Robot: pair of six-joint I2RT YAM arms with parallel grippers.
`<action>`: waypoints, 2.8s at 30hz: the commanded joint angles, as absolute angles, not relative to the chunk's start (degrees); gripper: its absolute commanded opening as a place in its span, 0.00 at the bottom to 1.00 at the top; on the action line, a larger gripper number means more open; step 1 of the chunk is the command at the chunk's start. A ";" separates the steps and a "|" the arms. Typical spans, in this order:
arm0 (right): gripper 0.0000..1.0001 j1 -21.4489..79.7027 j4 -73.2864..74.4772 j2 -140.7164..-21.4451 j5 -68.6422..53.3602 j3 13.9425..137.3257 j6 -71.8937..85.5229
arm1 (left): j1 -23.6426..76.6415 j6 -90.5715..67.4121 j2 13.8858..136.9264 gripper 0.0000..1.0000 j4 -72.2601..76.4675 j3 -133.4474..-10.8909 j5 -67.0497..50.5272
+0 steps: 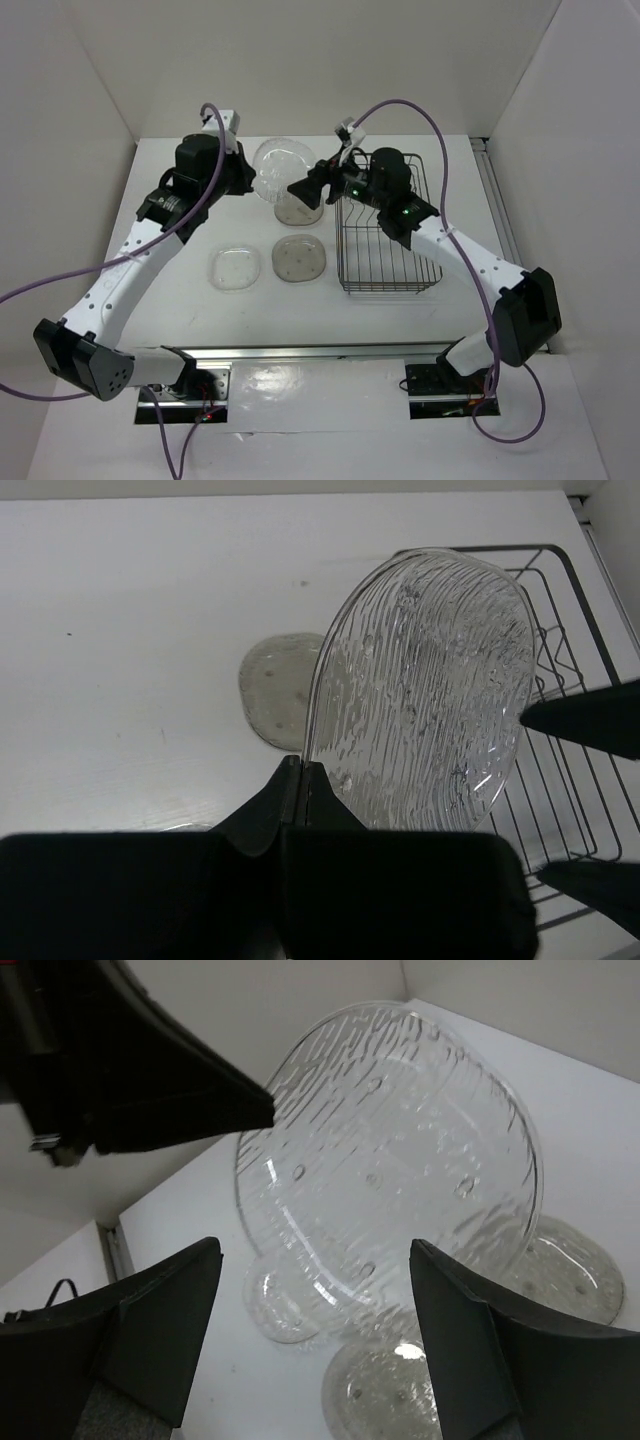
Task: Load the plates into the dish rack
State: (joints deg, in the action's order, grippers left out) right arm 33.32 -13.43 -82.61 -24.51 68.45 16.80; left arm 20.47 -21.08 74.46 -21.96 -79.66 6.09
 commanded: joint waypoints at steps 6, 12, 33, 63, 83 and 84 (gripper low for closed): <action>0.81 34.10 -11.17 -83.58 -12.50 70.58 12.31 | 26.27 -20.04 72.60 0.00 -23.82 -81.47 11.16; 0.82 34.10 -9.84 -78.93 -6.53 68.91 11.07 | 26.28 -19.51 72.07 0.00 -23.82 -81.47 14.23; 0.50 31.64 -16.34 -84.37 -17.13 66.18 16.34 | 25.75 -21.27 67.76 0.00 -21.54 -80.33 7.04; 0.00 31.11 2.88 -76.55 32.19 70.29 19.43 | 24.08 -26.18 67.50 1.00 -26.00 -79.10 15.89; 0.00 39.81 21.27 -94.29 71.72 80.68 22.50 | 23.47 -27.86 68.64 1.00 -29.44 -80.86 15.56; 0.00 39.81 21.27 -94.31 72.24 81.47 22.50 | 23.47 -28.47 68.64 1.00 -29.44 -80.86 15.03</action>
State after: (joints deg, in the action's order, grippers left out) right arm 39.24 20.43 -93.97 65.73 77.25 20.45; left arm 23.75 -27.22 69.76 -30.92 -79.31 16.34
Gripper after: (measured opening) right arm 0.076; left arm 1.000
